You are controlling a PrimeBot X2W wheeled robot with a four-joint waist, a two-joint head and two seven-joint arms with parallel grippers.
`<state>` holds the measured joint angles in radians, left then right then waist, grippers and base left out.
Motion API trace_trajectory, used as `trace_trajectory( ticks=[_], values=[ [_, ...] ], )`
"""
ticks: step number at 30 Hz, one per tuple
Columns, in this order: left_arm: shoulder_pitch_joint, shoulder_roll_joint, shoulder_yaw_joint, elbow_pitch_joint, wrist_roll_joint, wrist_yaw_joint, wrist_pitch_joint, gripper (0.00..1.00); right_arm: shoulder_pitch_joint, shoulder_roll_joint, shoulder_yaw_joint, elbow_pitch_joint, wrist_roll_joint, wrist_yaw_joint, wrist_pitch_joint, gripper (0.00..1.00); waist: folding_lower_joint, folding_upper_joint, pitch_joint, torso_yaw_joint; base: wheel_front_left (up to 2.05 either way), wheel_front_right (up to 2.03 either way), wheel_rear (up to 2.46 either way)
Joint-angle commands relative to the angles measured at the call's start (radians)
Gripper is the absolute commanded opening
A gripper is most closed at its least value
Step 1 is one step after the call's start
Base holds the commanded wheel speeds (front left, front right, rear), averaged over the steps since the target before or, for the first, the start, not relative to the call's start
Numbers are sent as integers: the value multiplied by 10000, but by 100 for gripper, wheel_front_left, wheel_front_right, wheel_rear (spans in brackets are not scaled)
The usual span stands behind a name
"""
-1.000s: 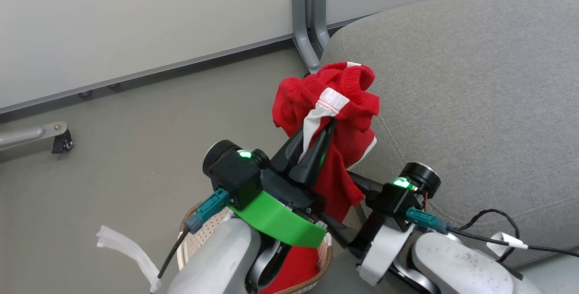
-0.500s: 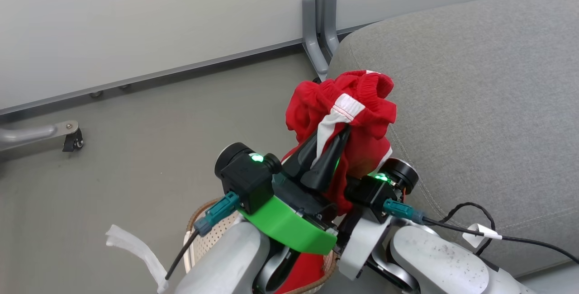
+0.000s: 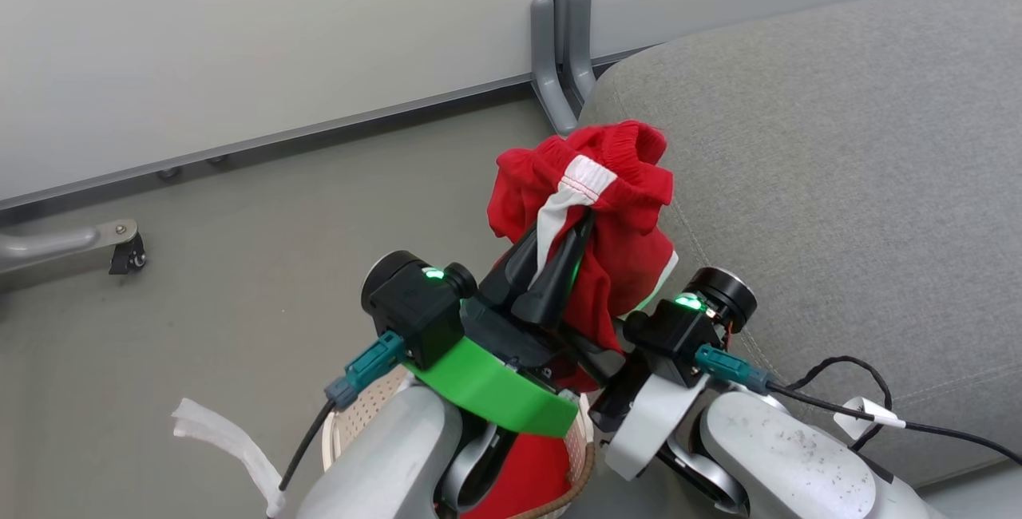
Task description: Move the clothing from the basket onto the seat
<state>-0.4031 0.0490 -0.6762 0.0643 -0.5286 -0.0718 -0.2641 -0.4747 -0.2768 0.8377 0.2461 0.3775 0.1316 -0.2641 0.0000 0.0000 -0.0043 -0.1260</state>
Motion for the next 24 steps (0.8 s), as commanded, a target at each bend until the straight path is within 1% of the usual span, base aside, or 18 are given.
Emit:
trace_trajectory(
  ticks=[1, 18, 22, 23, 24],
  values=[
    [96, 26, 62, -24, 61, -31, -6, 0, 158, -15, -20, -46, -20, -17, -7, 0, 0, 0, -6, -19, 0, 0, 0],
    [123, 26, 36, -29, 9, -48, -6, 0, 211, -14, 35, 12, -85, -17, -6, 0, 0, 0, -30, 48, 0, 0, 0],
    [191, 26, 52, 28, -55, 28, -6, 0, 191, -21, 36, 24, -71, -17, -6, 0, 0, 0, -47, 57, 0, 0, 0],
    [195, 26, 34, 55, -61, 38, -6, 3, 196, -14, 24, 10, -66, -17, -6, 0, 0, 0, -48, 59, 0, 0, 0],
    [183, 26, 35, 57, -18, 57, -6, 18, 205, -6, 17, -3, -61, -17, -6, 0, 0, 0, -50, 60, 0, 0, 0]
  ],
)
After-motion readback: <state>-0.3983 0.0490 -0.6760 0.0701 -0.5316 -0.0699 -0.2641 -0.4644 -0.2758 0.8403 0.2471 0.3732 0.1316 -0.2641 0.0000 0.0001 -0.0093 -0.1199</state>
